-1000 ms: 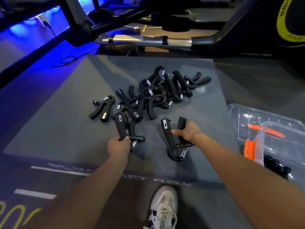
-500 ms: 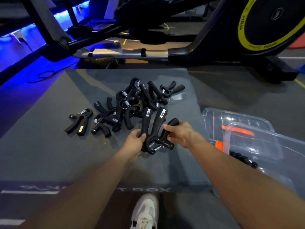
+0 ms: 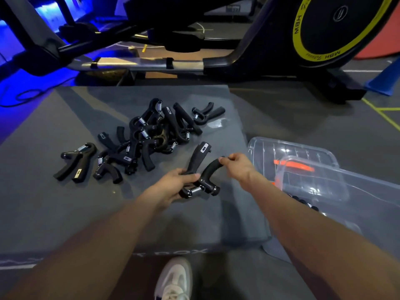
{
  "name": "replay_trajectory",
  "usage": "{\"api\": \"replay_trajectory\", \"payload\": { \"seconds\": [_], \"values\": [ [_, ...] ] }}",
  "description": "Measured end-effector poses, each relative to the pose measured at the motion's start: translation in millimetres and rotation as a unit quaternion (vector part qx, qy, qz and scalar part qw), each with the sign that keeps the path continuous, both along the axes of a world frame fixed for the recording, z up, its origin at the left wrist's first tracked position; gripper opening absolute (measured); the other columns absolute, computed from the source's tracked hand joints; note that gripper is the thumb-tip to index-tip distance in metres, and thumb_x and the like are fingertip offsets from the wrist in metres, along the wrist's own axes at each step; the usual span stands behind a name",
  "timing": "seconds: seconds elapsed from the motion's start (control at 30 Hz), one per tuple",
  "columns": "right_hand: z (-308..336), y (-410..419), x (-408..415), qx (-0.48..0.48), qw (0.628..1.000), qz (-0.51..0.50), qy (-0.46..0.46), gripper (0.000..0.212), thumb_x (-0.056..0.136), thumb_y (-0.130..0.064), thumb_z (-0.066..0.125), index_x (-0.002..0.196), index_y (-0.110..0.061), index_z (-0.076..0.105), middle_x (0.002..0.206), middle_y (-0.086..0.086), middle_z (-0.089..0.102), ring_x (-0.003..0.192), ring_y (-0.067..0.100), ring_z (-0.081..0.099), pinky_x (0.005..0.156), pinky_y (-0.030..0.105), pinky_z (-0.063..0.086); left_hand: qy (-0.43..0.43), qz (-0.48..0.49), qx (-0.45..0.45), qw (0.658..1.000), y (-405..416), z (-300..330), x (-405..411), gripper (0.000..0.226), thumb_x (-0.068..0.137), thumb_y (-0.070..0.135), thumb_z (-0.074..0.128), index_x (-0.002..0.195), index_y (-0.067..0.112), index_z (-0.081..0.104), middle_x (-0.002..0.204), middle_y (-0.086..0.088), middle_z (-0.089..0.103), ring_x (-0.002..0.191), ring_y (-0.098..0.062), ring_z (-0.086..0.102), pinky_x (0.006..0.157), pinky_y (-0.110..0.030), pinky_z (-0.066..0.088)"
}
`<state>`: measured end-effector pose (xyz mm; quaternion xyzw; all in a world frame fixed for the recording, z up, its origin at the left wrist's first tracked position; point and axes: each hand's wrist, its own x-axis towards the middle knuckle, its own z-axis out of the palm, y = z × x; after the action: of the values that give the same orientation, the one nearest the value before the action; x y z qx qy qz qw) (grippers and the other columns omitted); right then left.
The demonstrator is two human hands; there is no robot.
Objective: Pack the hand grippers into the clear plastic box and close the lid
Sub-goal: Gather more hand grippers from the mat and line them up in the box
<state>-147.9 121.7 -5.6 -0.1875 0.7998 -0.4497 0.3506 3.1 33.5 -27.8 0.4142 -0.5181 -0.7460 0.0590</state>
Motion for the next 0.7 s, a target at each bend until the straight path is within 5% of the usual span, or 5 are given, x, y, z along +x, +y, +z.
{"api": "replay_trajectory", "payload": {
  "seconds": [0.13, 0.23, 0.33, 0.6, 0.7],
  "values": [
    [5, 14, -4, 0.051, 0.912, 0.246, 0.325, 0.054, 0.078, 0.001, 0.058, 0.13, -0.008, 0.048, 0.132, 0.008, 0.049, 0.126, 0.024, 0.044, 0.105, 0.025, 0.033, -0.055, 0.012, 0.03, 0.998, -12, 5, 2, 0.011, 0.081, 0.013, 0.064, 0.09, 0.006, 0.064, 0.071, -0.008, 0.07, 0.052, -0.015, 0.068, 0.055, -0.026, 0.059],
    [-2, 19, 3, 0.093, 0.806, 0.385, 0.44, 0.054, 0.075, -0.009, 0.065, 0.126, -0.013, 0.047, 0.13, 0.003, 0.05, 0.123, 0.023, 0.045, 0.108, 0.029, 0.03, -0.056, -0.016, 0.062, 0.996, -11, 14, -4, 0.011, 0.084, 0.015, 0.058, 0.084, 0.007, 0.064, 0.061, -0.004, 0.07, 0.048, -0.013, 0.066, 0.05, -0.019, 0.055],
    [-2, 22, -1, 0.123, 0.768, 0.407, 0.48, 0.041, 0.084, -0.013, 0.06, 0.123, -0.012, 0.048, 0.127, 0.006, 0.054, 0.122, 0.025, 0.049, 0.108, 0.03, 0.029, -0.06, -0.048, 0.084, 0.993, -7, 24, -13, 0.013, 0.084, 0.016, 0.055, 0.082, 0.007, 0.064, 0.059, -0.004, 0.071, 0.05, -0.014, 0.067, 0.054, -0.021, 0.055],
    [20, 45, -27, 0.15, 0.912, 0.278, 0.262, 0.037, 0.087, -0.016, 0.063, 0.12, -0.009, 0.049, 0.118, 0.015, 0.06, 0.107, 0.029, 0.059, 0.083, 0.028, 0.044, 0.024, 0.036, 0.091, 0.995, 4, 53, -53, 0.053, 0.089, 0.057, 0.041, 0.111, 0.012, 0.057, 0.102, -0.011, 0.06, 0.09, -0.022, 0.058, 0.08, -0.03, 0.05],
    [35, 54, -37, 0.104, 0.967, 0.223, 0.064, 0.01, 0.09, -0.006, 0.058, 0.098, -0.006, 0.051, 0.089, 0.019, 0.058, 0.074, 0.027, 0.057, 0.059, 0.029, 0.045, 0.054, 0.053, 0.049, 0.996, 19, 66, -75, 0.045, 0.088, 0.054, 0.047, 0.111, 0.017, 0.055, 0.103, -0.005, 0.054, 0.097, -0.017, 0.051, 0.088, -0.027, 0.041]
  ]
}}
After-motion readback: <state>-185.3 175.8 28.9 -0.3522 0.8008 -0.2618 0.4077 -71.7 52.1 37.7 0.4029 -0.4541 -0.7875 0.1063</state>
